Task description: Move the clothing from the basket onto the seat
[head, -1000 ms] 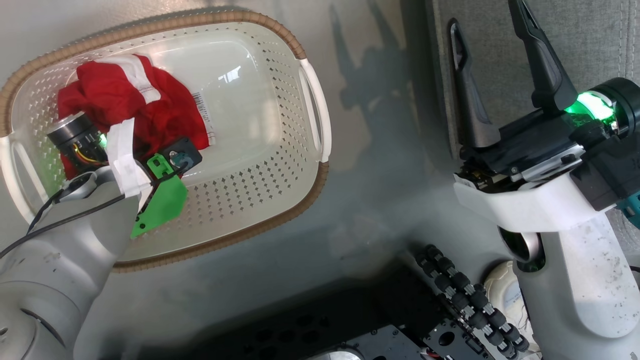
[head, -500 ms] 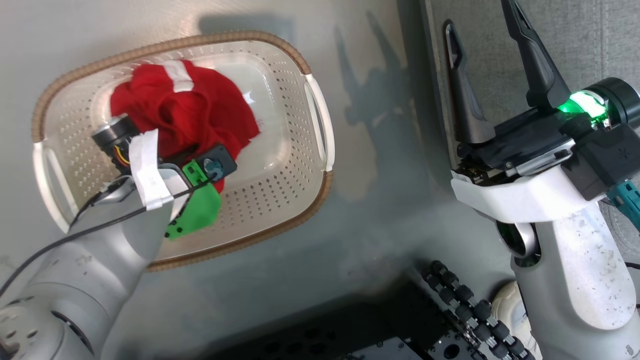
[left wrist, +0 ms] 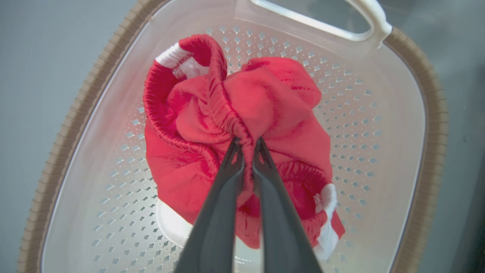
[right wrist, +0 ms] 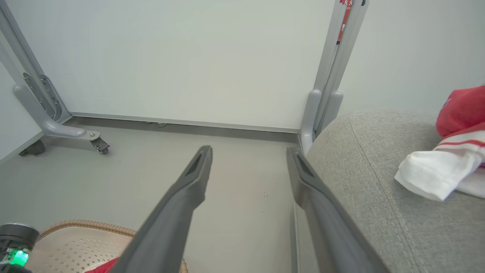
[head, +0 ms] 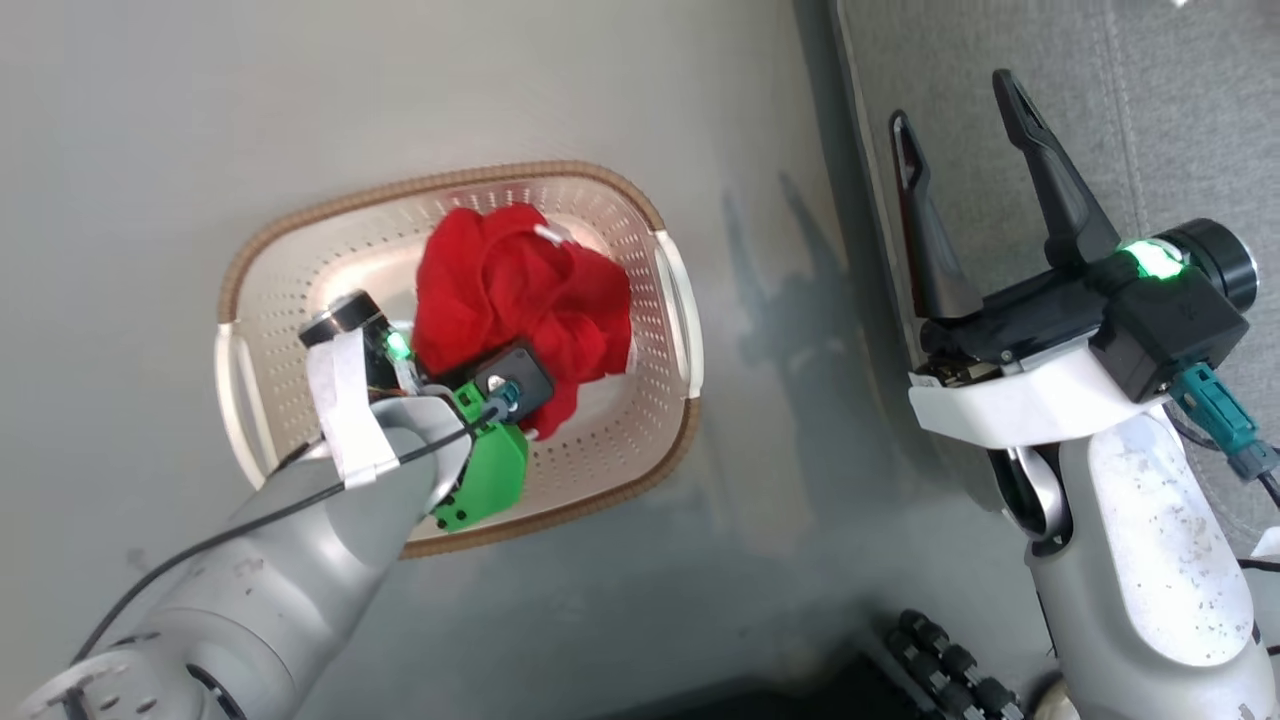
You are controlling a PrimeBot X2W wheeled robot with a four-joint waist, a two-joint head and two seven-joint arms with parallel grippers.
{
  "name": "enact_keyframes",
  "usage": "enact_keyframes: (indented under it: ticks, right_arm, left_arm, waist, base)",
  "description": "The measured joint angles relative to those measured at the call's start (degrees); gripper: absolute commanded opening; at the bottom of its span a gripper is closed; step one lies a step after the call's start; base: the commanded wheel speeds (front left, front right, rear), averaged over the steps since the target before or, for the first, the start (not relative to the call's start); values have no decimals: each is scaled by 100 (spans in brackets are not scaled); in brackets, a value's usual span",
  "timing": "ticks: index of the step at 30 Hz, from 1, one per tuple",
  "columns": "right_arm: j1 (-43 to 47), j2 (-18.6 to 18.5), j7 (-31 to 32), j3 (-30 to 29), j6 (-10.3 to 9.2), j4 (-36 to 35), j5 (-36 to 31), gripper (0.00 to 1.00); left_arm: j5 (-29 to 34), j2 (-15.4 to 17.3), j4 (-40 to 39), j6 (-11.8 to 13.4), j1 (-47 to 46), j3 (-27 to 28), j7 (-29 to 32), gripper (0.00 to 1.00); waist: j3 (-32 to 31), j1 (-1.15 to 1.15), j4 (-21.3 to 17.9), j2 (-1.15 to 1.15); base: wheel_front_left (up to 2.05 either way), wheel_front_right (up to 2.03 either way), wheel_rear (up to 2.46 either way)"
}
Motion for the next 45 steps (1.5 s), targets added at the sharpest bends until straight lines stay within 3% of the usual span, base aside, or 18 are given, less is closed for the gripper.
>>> enact_keyframes:
  ticks: [8,20,32,45]
  right_arm:
    - [335,1,0,-147,0,258,-51,100]
    - [878,0,0,-277,0,523,-30,100]
    - [1430,0,0,-365,0,639,33,100]
    - [1712,0,0,-357,0,658,112,100]
  left_arm:
    - [-482,-76,-422,0,293,138,-93,0]
    - [-611,244,-1816,231,996,1230,-101,0]
    - [-238,304,-3116,310,1575,2198,-101,0]
    - [62,303,-4240,331,1963,3008,-101,0]
  waist:
    - [-767,0,248,0]
    - [-1889,-1,569,0]
    - [-2859,-1,820,0]
    - [-3467,-1,983,0]
  base:
    - [0,0,0]
    - [0,0,0]
    - [0,0,0]
    - [0,0,0]
